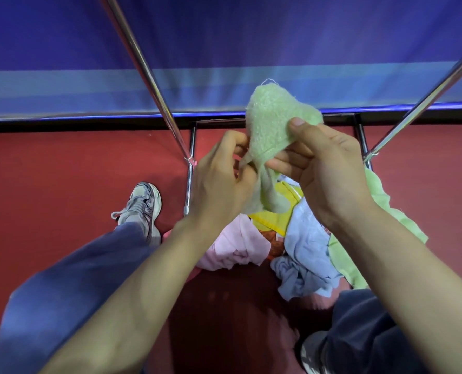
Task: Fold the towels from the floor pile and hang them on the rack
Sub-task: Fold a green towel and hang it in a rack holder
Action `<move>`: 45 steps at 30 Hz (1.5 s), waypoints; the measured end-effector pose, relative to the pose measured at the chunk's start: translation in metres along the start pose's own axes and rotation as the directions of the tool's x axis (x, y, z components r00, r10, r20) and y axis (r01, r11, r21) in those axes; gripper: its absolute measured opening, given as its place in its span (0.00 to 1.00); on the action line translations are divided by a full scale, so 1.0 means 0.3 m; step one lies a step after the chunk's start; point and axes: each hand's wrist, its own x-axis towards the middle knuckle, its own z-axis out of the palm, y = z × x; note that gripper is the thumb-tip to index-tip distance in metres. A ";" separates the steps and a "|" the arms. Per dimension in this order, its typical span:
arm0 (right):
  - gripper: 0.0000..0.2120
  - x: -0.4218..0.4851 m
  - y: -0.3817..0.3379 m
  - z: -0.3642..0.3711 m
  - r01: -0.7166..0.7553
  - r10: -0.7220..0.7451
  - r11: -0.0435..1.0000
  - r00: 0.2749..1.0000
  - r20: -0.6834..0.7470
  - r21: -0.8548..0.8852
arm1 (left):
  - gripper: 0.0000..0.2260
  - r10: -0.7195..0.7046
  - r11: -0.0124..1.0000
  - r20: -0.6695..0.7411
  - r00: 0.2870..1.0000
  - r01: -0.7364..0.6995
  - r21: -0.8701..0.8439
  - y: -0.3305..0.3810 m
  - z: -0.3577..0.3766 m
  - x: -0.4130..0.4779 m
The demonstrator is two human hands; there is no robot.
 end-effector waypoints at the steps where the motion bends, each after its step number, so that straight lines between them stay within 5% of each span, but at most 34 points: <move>1: 0.11 0.000 0.004 -0.001 0.009 -0.009 1.000 1.000 -0.005 -0.011 | 0.14 0.006 1.000 -0.030 1.000 -0.005 0.028 -0.003 -0.004 0.000; 7: 0.14 -0.002 0.002 0.002 0.058 -0.057 0.998 0.998 -0.013 0.012 | 0.06 0.121 0.991 -0.245 0.962 -0.101 0.092 0.028 -0.038 0.008; 16: 0.15 -0.004 0.009 0.000 0.066 -0.066 0.998 0.998 -0.009 0.002 | 0.13 0.149 0.980 -0.025 0.988 -0.145 0.134 0.032 -0.021 -0.004; 25: 0.15 -0.006 0.017 0.003 0.055 -0.055 0.998 0.998 0.004 0.022 | 0.11 0.100 0.995 -0.088 0.991 -0.099 0.011 0.038 -0.013 0.004; 31: 0.09 -0.023 0.018 0.002 0.106 -0.102 0.994 0.990 0.097 -0.033 | 0.03 0.228 0.972 -0.167 0.959 -0.215 0.092 0.069 -0.034 0.013; 39: 0.15 -0.016 0.031 0.013 0.143 -0.142 0.985 0.990 0.020 -0.096 | 0.03 0.374 0.912 -0.081 0.924 -0.351 0.210 0.070 -0.047 0.003; 45: 0.15 -0.004 0.055 0.008 0.106 -0.106 0.994 0.993 0.044 0.000 | 0.08 0.267 0.947 0.015 0.964 -0.265 0.179 0.063 -0.041 0.007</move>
